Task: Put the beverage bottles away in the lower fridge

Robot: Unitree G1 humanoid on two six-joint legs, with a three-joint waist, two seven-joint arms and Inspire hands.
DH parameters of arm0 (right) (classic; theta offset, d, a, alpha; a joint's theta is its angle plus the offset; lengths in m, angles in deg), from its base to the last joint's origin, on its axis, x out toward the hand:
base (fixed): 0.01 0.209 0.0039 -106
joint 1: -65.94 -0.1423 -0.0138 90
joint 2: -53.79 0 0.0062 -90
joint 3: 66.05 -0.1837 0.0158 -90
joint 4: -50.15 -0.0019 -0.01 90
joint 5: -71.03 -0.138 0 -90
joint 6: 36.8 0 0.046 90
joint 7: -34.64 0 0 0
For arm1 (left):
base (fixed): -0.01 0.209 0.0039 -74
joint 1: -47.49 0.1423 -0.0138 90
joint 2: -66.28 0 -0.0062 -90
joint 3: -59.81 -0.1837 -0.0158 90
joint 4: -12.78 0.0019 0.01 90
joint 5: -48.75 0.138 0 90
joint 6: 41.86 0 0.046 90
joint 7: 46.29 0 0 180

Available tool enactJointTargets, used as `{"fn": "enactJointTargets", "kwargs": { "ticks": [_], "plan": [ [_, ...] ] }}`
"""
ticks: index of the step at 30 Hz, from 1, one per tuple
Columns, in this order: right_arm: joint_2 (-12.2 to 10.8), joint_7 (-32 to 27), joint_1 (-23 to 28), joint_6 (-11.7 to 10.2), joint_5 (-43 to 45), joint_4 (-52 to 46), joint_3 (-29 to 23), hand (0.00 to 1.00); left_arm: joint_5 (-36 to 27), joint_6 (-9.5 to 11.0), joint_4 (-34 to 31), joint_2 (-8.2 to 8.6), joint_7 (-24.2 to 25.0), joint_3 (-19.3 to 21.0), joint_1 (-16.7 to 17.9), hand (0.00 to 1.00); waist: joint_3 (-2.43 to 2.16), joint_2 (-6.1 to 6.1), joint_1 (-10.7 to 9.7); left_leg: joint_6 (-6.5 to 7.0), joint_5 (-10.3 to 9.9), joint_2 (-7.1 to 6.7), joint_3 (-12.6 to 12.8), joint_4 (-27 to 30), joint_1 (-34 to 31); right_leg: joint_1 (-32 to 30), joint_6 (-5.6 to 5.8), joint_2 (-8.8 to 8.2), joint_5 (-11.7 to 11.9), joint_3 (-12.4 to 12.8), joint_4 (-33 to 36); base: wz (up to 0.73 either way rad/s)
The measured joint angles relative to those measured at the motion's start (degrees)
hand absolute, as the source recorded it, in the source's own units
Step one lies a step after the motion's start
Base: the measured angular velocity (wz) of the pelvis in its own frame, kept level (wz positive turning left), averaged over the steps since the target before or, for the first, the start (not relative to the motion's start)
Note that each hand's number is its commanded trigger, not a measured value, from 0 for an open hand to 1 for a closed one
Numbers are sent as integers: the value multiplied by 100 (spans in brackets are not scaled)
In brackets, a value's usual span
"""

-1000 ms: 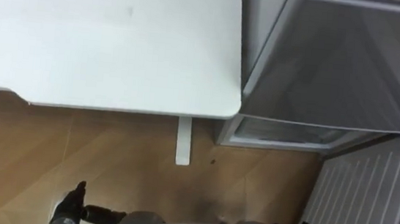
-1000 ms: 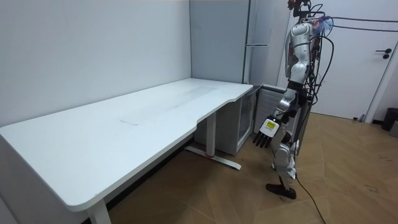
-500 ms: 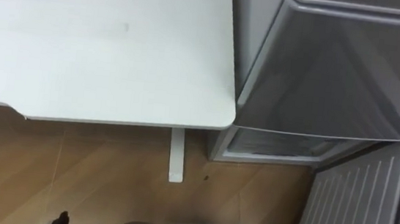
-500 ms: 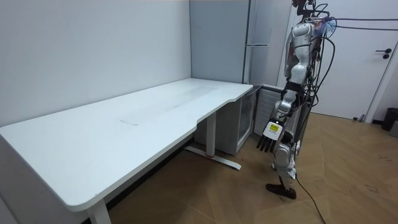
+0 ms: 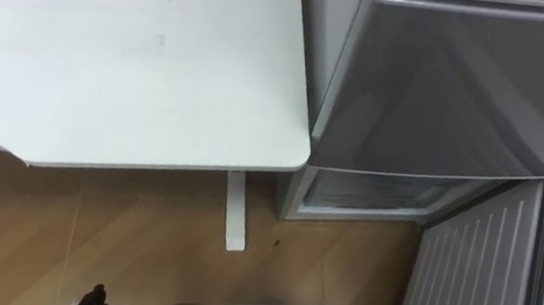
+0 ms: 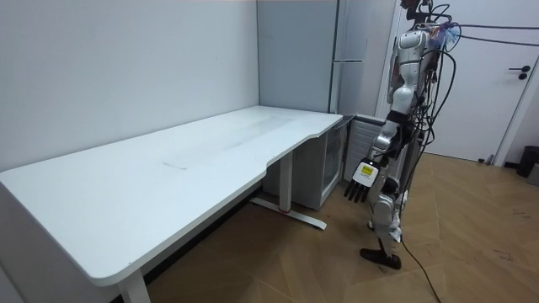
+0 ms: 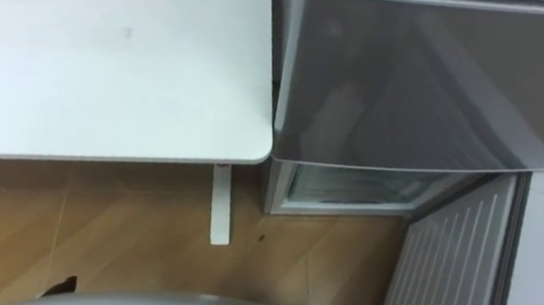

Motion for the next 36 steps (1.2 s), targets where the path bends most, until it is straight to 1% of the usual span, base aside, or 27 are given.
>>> {"fn": "enactJointTargets", "kwargs": {
  "ticks": [3,4,6,7,9,11,12,13,14,16,18,20,22,26,29,32,33,36],
  "plan": [
    [9,-82,-42,-2,273,-10,-42,0,200,-7,-21,-14,47,-1,-8,0,-16,-33,-28,1,3,-3,22,-6,3,-10,0,1,0,29,0,-5],
    [12,-133,-107,1,383,-1,-55,0,272,-8,-33,-26,63,5,-45,0,-12,-36,-41,1,3,-4,22,1,7,-14,0,5,0,53,-6,-6],
    [34,-155,-172,10,508,7,-145,0,444,-20,-31,-64,120,24,-63,0,-10,-66,-84,2,4,-6,36,0,51,-36,0,4,0,67,-1,-8],
    [66,-156,-251,19,579,3,-242,0,574,-22,-30,-107,174,38,-64,0,-18,-93,-93,2,4,-3,70,-5,82,-32,0,5,0,94,8,-13],
    [182,-152,-366,35,740,3,-419,0,763,-19,-17,-159,211,122,-61,0,-2,-142,-110,3,5,-3,106,-6,103,-19,2,4,1,117,17,-10],
    [409,-148,-469,53,741,8,-634,0,850,-18,14,-265,268,234,-126,0,-5,-182,-144,6,7,-3,121,-4,129,-3,11,5,6,131,19,0],
    [466,-149,-483,53,741,1,-695,0,873,-18,11,-302,279,233,-128,0,-8,-186,-145,7,7,-3,122,-5,139,3,11,5,7,133,20,0],
    [579,-152,-503,55,741,-33,-766,0,876,-19,2,-377,297,232,-142,0,1,-216,-145,7,7,-1,124,-9,150,6,10,8,6,137,24,0],
    [641,-102,-499,83,745,-165,-778,0,878,-22,-22,-451,315,232,-142,0,-7,-263,-143,6,7,2,132,-12,155,5,10,12,7,147,25,0],
    [688,-107,-520,80,746,-326,-901,0,882,-27,-67,-504,323,232,-130,0,-14,-297,-160,9,10,-1,134,-14,152,4,11,11,8,158,26,0],
    [731,-111,-541,65,746,-451,-903,0,902,-25,-123,-529,332,232,-138,0,-19,-314,-162,12,12,-3,134,-26,154,4,13,10,9,162,21,0],
    [748,-100,-643,62,748,-439,-923,0,941,-14,-175,-537,328,229,-142,0,-14,-384,-183,12,20,-4,138,-48,165,2,13,12,10,163,20,0],
    [756,-101,-730,60,748,-434,-945,0,950,-12,-175,-531,323,218,-141,0,-17,-410,-235,12,20,-4,142,-48,165,-2,13,12,10,165,18,-2],
    [773,-99,-821,37,755,-417,-945,0,973,7,-204,-530,293,213,-144,0,-19,-413,-288,12,20,-6,170,-61,181,-8,14,14,10,199,12,-4],
    [829,-92,-848,39,755,-418,-945,0,1009,12,-204,-539,273,217,-157,0,-25,-392,-290,12,20,-6,175,-62,187,-14,14,15,10,220,13,-5],
    [858,-83,-858,39,768,-421,-945,0,1031,19,-202,-543,258,219,-160,0,-26,-387,-279,12,20,-4,233,-63,203,-19,14,17,11,246,23,-4],
    [895,-41,-854,38,810,-435,-944,0,1147,23,-197,-542,258,218,-158,0,-26,-381,-272,12,20,-4,240,-63,211,-12,17,17,15,250,24,-6],
    [954,58,-853,38,1027,-574,-944,0,1184,30,-200,-555,248,216,-129,0,-27,-396,-274,12,20,0,288,-63,229,-32,18,16,16,275,65,-8]
  ]
}}
